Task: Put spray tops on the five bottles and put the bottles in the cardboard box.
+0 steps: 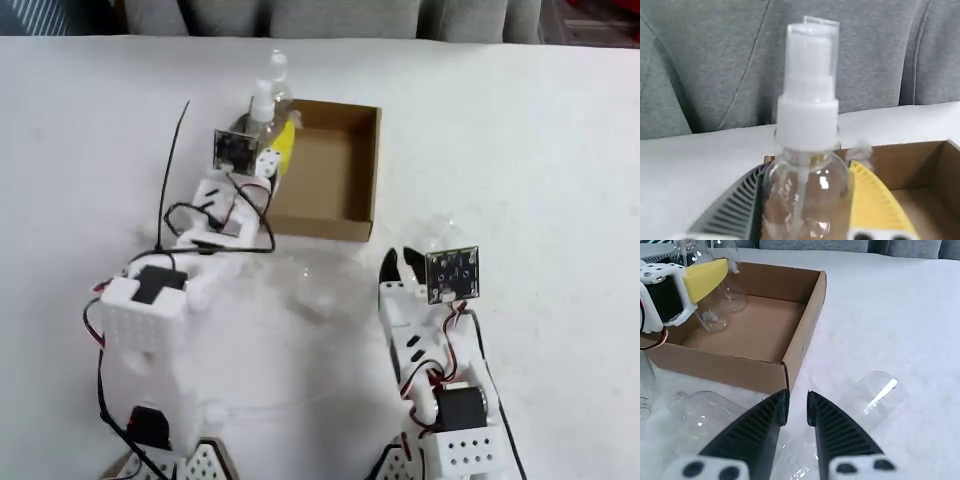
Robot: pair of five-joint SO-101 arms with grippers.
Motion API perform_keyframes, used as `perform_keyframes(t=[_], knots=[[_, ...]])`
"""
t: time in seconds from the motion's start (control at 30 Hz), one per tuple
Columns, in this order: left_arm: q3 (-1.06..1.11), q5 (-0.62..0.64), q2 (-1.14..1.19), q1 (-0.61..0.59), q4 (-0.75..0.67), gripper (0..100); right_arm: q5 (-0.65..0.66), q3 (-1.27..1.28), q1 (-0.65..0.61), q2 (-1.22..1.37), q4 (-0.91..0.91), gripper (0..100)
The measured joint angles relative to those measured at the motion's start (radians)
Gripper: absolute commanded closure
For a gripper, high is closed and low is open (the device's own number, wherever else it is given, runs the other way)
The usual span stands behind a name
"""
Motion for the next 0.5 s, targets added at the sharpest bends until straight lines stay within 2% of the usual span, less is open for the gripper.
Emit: perform_keyframes(t=[0.2, 0.37, 0.5], knots=[[0.000, 0.000, 0.000, 0.000, 0.000, 97, 0.000, 0.000, 0.000, 0.000, 0.000, 95.4], [0.000, 0.000, 0.000, 0.000, 0.000, 89, 0.000, 0.000, 0.000, 0.000, 0.000, 95.4], [0.000, 0.000, 0.000, 0.000, 0.000, 88, 0.000, 0.000, 0.000, 0.000, 0.000, 95.4]])
